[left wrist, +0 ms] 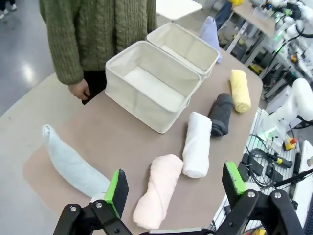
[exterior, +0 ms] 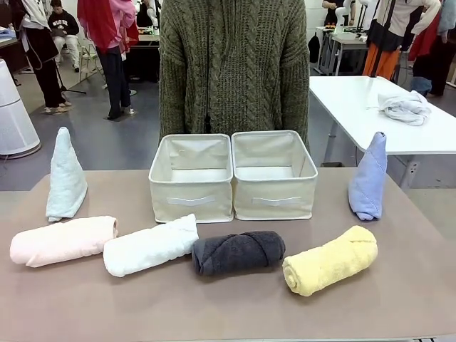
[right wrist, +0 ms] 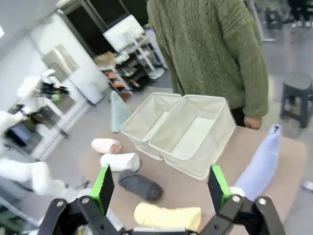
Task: Sort the towels based on their folding style.
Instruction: Pick up one triangle-folded towel and place it in the left Fabric basket.
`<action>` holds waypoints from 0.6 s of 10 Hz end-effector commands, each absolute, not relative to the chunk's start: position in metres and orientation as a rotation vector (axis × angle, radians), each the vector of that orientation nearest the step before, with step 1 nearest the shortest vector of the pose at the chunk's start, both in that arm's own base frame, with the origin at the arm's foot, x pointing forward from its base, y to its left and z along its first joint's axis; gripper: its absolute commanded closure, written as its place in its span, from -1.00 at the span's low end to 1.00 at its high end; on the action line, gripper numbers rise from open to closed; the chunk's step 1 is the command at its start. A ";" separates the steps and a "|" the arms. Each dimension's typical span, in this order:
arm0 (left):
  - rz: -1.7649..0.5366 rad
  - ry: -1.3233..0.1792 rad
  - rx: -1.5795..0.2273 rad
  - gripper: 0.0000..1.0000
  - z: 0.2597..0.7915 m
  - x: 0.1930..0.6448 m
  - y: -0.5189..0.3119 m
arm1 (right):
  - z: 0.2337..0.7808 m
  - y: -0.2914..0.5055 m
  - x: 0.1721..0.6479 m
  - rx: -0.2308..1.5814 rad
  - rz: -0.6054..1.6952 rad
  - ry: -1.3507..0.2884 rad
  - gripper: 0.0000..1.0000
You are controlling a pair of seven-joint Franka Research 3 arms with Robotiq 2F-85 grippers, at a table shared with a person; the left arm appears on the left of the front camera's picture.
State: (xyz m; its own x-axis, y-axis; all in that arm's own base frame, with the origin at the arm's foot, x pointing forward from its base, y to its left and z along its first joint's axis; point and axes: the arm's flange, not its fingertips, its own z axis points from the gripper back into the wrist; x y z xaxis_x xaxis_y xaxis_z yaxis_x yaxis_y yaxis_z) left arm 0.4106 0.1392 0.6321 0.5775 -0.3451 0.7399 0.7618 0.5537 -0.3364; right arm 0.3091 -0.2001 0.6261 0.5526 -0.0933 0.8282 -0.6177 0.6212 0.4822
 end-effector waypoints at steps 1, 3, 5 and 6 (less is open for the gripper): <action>-0.715 -0.693 -0.807 -1.00 0.635 0.430 0.175 | 0.616 -0.252 0.323 0.994 0.415 -0.951 -1.00; -0.701 -0.695 -0.859 -1.00 0.621 0.437 0.209 | 0.599 -0.269 0.314 0.949 0.476 -0.928 -1.00; -0.772 -0.578 -0.809 -1.00 0.613 0.424 0.228 | 0.598 -0.271 0.306 0.913 0.514 -0.811 -1.00; -0.775 -0.576 -0.789 -1.00 0.617 0.423 0.233 | 0.602 -0.270 0.307 0.900 0.516 -0.816 -1.00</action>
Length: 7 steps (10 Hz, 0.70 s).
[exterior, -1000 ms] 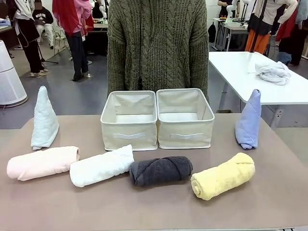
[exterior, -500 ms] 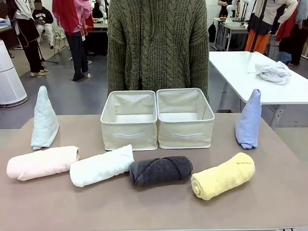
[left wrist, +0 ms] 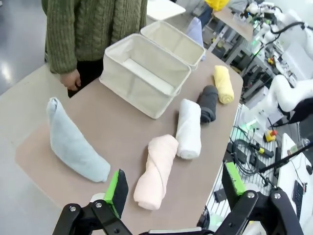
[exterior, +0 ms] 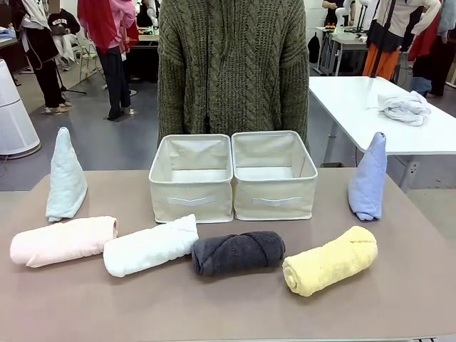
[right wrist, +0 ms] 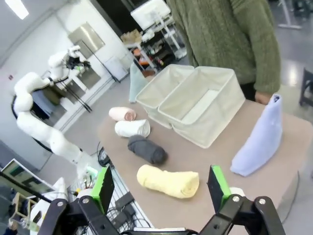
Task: Sort the towels based on their folding style.
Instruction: Pick up one triangle-folded towel and place it in the left Fabric basket.
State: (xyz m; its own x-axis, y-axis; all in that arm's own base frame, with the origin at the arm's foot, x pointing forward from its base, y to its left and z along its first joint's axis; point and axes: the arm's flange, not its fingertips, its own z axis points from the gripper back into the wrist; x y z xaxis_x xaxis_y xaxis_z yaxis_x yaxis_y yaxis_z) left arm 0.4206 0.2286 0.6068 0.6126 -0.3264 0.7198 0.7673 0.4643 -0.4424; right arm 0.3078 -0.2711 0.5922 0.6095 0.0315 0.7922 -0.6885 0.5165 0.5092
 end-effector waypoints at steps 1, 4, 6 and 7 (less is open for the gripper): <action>-0.771 -0.589 -0.783 -1.00 0.618 0.418 0.237 | 0.603 -0.266 0.308 0.896 0.535 -0.801 -1.00; -0.784 -0.592 -0.777 -1.00 0.620 0.413 0.240 | 0.606 -0.261 0.306 0.913 0.563 -0.763 -1.00; -0.743 -0.598 -0.791 -1.00 0.621 0.415 0.238 | 0.600 -0.263 0.311 0.908 0.533 -0.761 -1.00; -0.743 -0.598 -0.791 -1.00 0.621 0.415 0.238 | 0.600 -0.263 0.311 0.908 0.533 -0.761 -1.00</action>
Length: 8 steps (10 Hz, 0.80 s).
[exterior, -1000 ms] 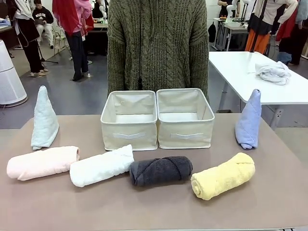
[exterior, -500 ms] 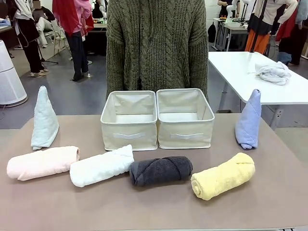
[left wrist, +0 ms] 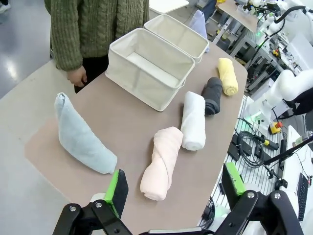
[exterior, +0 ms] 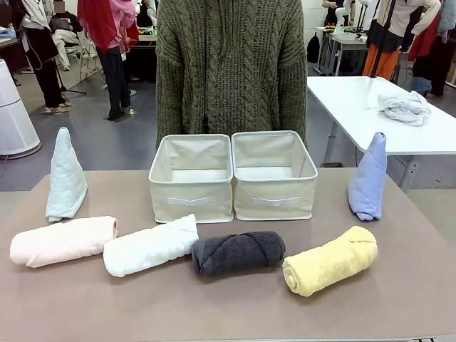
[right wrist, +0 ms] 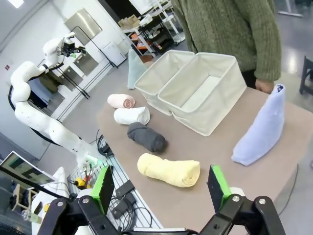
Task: Sort the towels based on their folding style.
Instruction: Pick up one triangle-folded towel and place it in the left Fabric basket.
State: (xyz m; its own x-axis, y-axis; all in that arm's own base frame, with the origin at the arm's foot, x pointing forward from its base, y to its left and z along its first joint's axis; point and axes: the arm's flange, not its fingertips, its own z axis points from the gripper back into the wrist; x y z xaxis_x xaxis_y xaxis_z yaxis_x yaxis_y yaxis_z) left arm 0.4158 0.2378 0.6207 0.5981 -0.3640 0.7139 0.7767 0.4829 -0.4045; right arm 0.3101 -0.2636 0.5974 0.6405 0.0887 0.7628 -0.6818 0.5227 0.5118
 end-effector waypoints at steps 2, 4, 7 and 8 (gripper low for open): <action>-0.743 -0.598 -0.791 -1.00 0.621 0.415 0.238 | 0.600 -0.263 0.311 0.908 0.533 -0.761 -1.00; -0.743 -0.598 -0.791 -1.00 0.621 0.415 0.238 | 0.600 -0.263 0.311 0.908 0.533 -0.761 -1.00; -0.743 -0.598 -0.791 -1.00 0.621 0.415 0.238 | 0.600 -0.263 0.311 0.908 0.533 -0.761 -1.00; -0.743 -0.598 -0.791 -1.00 0.621 0.415 0.238 | 0.600 -0.263 0.311 0.908 0.533 -0.761 -1.00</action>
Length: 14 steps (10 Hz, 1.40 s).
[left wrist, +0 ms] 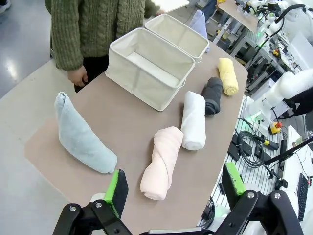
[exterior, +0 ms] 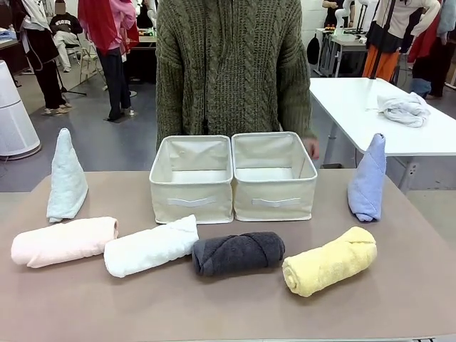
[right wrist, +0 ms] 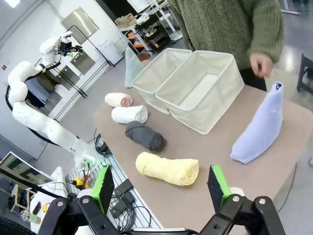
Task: Sort the towels based on their folding style.
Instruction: Pick up one triangle-folded towel and place it in the left Fabric basket.
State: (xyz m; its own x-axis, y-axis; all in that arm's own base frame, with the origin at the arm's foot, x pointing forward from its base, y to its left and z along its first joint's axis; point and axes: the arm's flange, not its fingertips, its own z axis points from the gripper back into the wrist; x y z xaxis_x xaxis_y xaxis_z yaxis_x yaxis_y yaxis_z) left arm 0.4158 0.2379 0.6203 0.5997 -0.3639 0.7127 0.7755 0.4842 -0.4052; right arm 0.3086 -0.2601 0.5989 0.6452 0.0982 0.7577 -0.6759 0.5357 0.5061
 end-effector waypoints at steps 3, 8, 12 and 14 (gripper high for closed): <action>-0.743 -0.598 -0.791 -1.00 0.621 0.415 0.238 | 0.600 -0.263 0.311 0.908 0.533 -0.761 -1.00; -0.743 -0.598 -0.791 -1.00 0.621 0.415 0.238 | 0.600 -0.263 0.311 0.908 0.533 -0.761 -1.00; -0.743 -0.598 -0.791 -1.00 0.621 0.415 0.238 | 0.600 -0.263 0.311 0.908 0.533 -0.761 -1.00; -0.743 -0.598 -0.791 -1.00 0.621 0.415 0.238 | 0.600 -0.263 0.311 0.908 0.533 -0.761 -1.00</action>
